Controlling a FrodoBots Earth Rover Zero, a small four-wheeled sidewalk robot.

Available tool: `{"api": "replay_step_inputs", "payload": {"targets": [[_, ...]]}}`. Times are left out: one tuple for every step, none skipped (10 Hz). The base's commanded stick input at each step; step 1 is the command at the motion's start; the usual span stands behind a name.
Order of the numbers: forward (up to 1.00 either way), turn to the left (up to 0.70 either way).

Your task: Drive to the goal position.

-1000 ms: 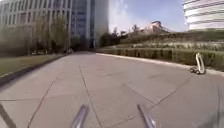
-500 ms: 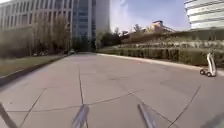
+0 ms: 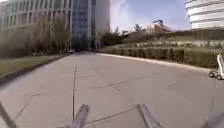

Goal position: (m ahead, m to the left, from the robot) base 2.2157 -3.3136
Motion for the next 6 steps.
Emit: {"api": "replay_step_inputs", "payload": {"targets": [[0.7,-0.14],[0.7,-0.14],[0.7,-0.14],[0.7,-0.14],[0.7,-0.14],[0.7,-0.14]]}}
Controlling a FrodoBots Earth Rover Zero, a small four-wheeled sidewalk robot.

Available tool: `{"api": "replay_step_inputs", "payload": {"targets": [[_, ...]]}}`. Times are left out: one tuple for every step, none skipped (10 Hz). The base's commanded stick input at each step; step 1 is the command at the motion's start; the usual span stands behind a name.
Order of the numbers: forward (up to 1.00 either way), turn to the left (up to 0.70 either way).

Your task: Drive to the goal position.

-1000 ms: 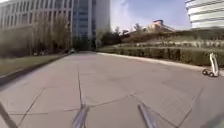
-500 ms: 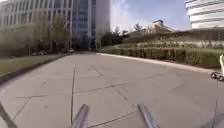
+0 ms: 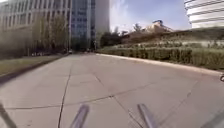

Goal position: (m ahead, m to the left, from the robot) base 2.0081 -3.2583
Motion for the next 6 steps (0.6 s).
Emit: {"api": "replay_step_inputs", "payload": {"targets": [[0.7,-0.14],[0.7,-0.14],[0.7,-0.14],[0.7,-0.14],[0.7,-0.14],[0.7,-0.14]]}}
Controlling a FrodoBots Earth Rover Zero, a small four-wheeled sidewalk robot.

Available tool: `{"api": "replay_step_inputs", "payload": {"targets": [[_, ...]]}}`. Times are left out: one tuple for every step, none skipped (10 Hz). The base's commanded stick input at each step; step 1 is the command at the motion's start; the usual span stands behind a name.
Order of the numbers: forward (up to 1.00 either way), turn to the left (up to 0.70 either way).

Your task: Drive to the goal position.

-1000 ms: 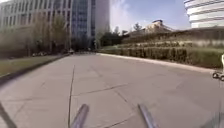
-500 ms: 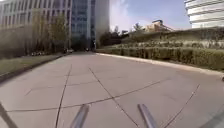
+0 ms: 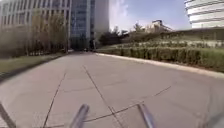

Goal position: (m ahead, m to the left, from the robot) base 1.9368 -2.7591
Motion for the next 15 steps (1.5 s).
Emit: {"api": "replay_step_inputs", "payload": {"targets": [[0.7,-0.14],[0.7,-0.14],[0.43,-0.36],[0.0,-0.7],[0.0,-0.7],[0.0,-0.7],[0.0,-0.7],[0.0,-0.7],[0.0,-0.7],[0.0,-0.7],[0.0,-0.7],[0.0,-0.7],[0.0,-0.7],[0.0,-0.7],[0.0,-0.7]]}}
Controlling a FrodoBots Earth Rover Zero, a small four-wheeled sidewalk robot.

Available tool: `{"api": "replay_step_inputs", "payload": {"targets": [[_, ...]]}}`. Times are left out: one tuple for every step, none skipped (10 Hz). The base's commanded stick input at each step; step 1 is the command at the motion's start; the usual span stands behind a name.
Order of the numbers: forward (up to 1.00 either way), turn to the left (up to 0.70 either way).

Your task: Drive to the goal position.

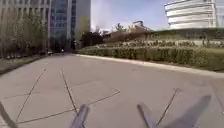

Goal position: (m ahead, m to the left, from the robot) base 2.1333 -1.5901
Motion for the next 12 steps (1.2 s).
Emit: {"api": "replay_step_inputs", "payload": {"targets": [[0.0,-0.7],[0.16,-0.57],[0.5,-0.3],[0.7,-0.14],[0.7,-0.14],[0.7,-0.14],[0.7,-0.14],[0.7,-0.14],[0.7,-0.14],[0.7,-0.14],[0.7,-0.14],[0.7,-0.14]]}}
